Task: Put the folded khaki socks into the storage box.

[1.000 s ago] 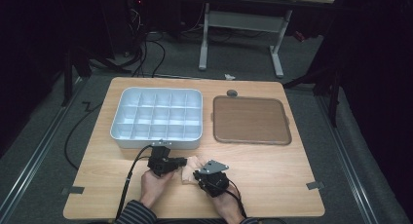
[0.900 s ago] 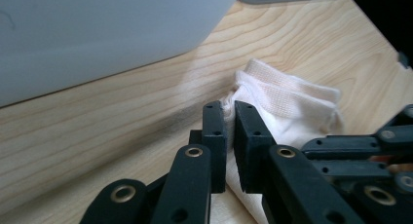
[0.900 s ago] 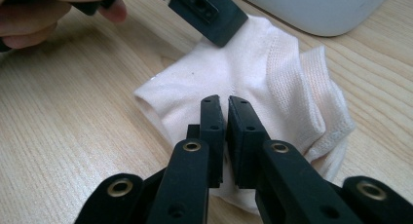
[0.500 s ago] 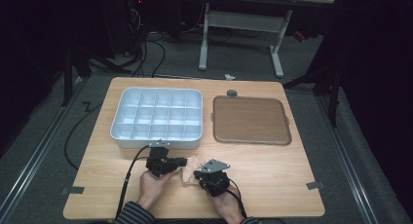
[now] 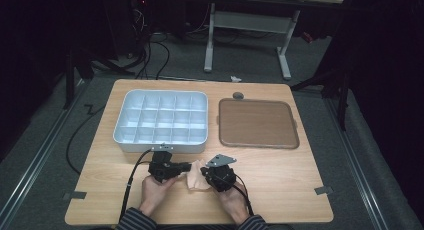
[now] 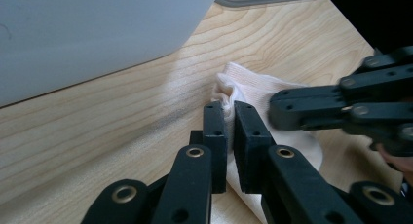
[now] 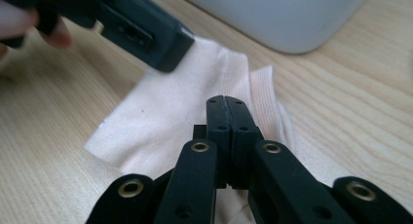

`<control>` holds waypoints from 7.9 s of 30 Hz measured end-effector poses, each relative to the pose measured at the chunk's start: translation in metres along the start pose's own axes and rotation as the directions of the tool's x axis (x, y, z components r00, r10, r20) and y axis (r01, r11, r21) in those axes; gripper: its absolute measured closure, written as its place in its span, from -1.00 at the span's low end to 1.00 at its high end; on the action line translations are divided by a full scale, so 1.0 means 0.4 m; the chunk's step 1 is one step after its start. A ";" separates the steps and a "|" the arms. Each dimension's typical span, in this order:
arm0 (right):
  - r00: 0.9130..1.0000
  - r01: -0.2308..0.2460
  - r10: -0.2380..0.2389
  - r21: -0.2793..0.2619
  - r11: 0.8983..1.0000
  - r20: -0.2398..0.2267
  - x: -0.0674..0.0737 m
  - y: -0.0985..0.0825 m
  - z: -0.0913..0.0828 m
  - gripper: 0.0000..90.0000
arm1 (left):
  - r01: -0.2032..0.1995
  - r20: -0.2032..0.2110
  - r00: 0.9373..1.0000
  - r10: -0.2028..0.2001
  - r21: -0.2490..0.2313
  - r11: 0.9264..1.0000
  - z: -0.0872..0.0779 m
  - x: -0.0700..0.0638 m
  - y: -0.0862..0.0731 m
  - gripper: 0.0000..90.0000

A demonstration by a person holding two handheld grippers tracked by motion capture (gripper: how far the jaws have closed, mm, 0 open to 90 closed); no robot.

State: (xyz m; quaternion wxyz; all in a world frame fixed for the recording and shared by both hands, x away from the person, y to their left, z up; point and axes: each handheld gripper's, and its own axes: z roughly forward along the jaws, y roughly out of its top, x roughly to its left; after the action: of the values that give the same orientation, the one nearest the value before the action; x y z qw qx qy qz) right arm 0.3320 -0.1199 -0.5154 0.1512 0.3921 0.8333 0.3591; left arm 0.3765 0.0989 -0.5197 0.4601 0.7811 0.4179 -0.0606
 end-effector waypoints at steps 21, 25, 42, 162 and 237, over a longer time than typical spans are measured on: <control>0.999 0.022 -0.021 0.028 0.999 -0.037 0.023 -0.001 0.019 1.00 | -0.023 0.040 0.999 0.025 -0.040 0.999 -0.038 -0.018 0.005 0.90; 0.999 0.023 -0.022 0.031 0.999 -0.042 0.024 0.002 0.021 1.00 | -0.028 0.044 0.999 0.030 -0.049 0.998 -0.043 -0.022 0.005 0.90; 0.995 0.058 -0.053 0.057 0.997 -0.085 0.036 0.020 0.040 1.00 | -0.009 0.073 0.997 0.014 -0.067 0.998 -0.009 -0.022 0.016 0.91; 0.993 0.104 -0.103 0.027 0.994 -0.054 0.065 -0.060 -0.050 0.96 | -0.180 -0.056 0.982 0.183 0.054 0.982 0.060 -0.056 0.048 0.91; 0.991 0.116 -0.118 -0.023 0.993 -0.060 0.047 -0.035 -0.023 0.99 | -0.063 -0.038 0.997 0.064 0.041 0.997 0.063 -0.025 0.007 -0.05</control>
State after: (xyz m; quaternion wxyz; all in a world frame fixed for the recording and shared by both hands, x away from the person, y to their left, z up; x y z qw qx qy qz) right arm 0.3073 -0.1162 -0.5183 0.1502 0.3300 0.8556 0.3695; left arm 0.3793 0.0729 -0.5273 0.4379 0.8040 0.4005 -0.0386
